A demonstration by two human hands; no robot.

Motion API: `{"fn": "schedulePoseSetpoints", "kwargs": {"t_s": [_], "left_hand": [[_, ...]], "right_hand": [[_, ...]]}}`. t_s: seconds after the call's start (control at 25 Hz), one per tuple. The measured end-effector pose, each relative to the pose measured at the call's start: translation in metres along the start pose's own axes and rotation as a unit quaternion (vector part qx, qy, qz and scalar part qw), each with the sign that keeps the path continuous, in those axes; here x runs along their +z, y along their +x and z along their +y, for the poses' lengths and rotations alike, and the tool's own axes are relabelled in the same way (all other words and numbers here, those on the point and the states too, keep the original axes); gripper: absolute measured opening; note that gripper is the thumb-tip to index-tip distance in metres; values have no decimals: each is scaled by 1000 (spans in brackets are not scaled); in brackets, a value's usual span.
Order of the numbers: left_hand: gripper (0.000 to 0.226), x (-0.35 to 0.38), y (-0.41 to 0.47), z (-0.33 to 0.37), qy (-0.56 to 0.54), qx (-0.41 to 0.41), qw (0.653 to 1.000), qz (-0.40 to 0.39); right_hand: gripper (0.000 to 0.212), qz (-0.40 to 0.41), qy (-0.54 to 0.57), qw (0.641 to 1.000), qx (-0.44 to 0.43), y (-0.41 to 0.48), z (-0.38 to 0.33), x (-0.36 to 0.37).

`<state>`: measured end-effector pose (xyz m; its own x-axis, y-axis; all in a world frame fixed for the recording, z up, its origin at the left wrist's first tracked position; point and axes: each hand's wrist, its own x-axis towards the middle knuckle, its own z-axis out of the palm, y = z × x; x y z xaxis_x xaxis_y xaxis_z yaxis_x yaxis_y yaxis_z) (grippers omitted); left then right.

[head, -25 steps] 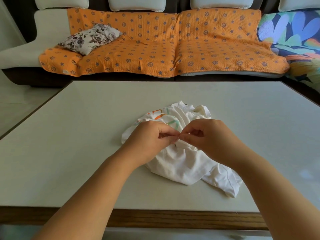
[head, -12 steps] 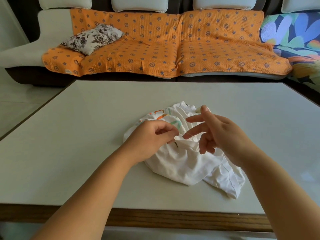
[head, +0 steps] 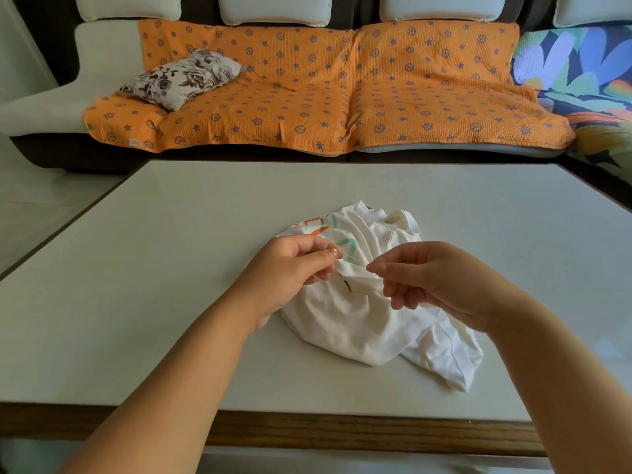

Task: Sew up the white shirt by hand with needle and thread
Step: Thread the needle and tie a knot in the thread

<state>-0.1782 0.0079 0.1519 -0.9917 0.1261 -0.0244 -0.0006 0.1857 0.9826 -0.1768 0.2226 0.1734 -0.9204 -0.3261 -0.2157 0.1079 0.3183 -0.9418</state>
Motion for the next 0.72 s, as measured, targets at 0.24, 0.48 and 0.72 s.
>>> {"fn": "schedulePoseSetpoints", "kwargs": {"t_s": [0.24,0.48,0.72], "left_hand": [[9,0,1,-1,-31,-22,999,13],[9,1,1,-1,-36,-27,999,11],[10,0,1,-1,-31,-27,999,10]], "right_hand": [[15,-2,26,1000,-2,-1,0,1],[18,31,36,999,-13,0,1,8],[18,49,57,997,-30,4,1,12]]}}
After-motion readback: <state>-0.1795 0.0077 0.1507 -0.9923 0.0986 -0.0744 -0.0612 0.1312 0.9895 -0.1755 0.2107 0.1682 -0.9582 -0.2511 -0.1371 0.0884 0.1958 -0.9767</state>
